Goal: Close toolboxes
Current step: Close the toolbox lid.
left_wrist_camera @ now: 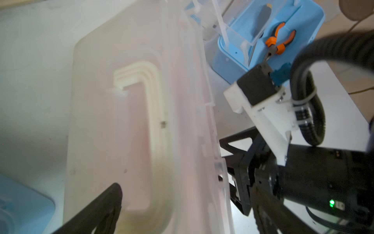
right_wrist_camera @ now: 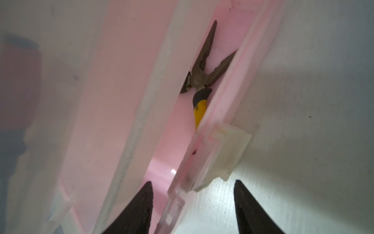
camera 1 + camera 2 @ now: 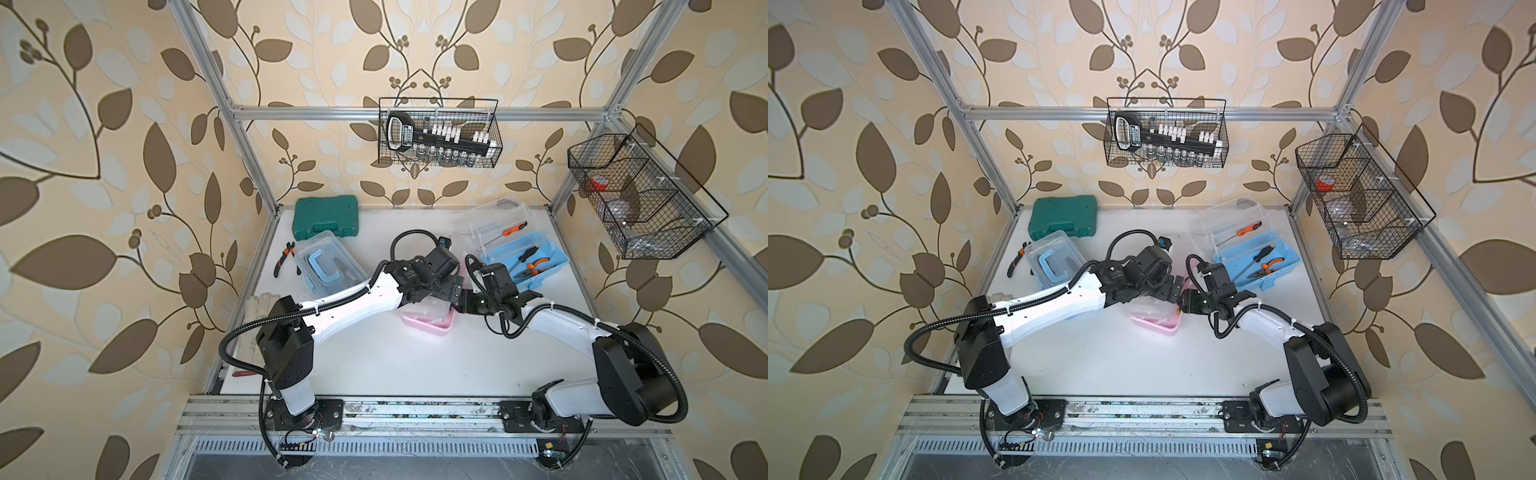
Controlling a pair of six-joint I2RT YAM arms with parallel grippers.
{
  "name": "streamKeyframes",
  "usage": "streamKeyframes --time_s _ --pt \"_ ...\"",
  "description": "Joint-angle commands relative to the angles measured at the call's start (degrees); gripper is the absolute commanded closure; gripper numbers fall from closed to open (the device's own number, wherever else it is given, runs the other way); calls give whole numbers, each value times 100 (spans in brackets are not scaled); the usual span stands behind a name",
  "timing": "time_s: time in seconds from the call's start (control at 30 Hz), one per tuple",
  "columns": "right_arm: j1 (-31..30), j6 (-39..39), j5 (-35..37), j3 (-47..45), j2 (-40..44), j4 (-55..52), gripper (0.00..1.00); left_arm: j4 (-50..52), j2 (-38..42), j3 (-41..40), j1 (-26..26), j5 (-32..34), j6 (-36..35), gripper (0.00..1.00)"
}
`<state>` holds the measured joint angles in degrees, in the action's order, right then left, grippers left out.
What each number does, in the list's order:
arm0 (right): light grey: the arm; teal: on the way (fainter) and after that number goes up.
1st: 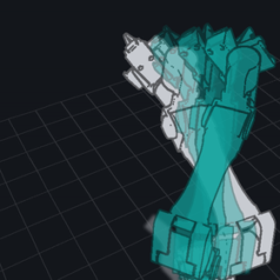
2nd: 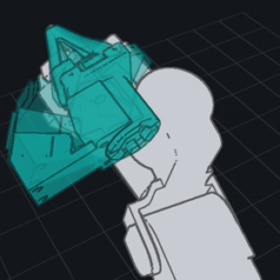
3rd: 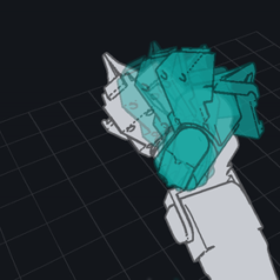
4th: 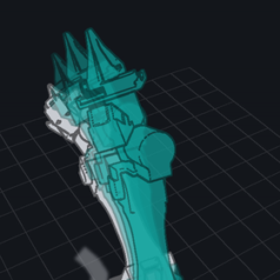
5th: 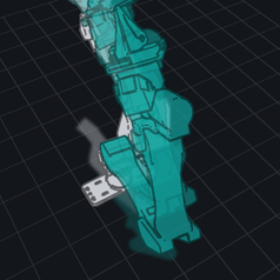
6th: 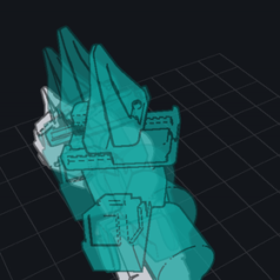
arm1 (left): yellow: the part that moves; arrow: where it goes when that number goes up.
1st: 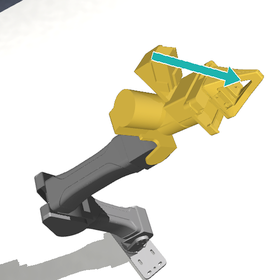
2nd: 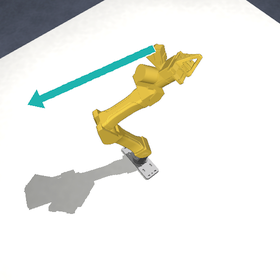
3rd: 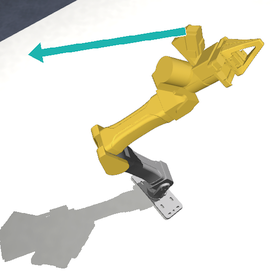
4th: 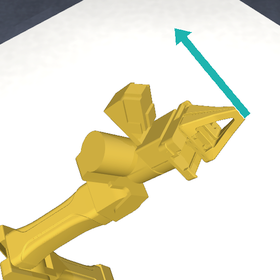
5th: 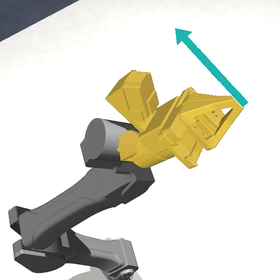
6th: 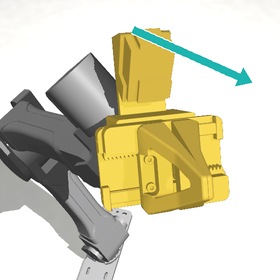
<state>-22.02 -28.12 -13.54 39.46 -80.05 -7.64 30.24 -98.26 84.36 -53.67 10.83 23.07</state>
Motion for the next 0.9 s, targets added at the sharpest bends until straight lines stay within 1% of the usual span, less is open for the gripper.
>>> streamKeyframes --time_s 0.0,0.27,0.53,0.73,0.87 --pt "-22 -52 45 155 148 197 38 39 -32 15 8 -186 4 1" --pt "9 -79 318 89 316 44 37 118 -35 -23 6 -101 -13 1" --pt "332 -118 456 -192 1020 -156 36 199 26 9 6 123 -77 1" --pt "574 -38 459 -256 1220 -303 35 751 -146 608 53 740 -343 1" --pt "574 7 366 -211 1101 -283 35 904 -332 888 309 607 -392 1"
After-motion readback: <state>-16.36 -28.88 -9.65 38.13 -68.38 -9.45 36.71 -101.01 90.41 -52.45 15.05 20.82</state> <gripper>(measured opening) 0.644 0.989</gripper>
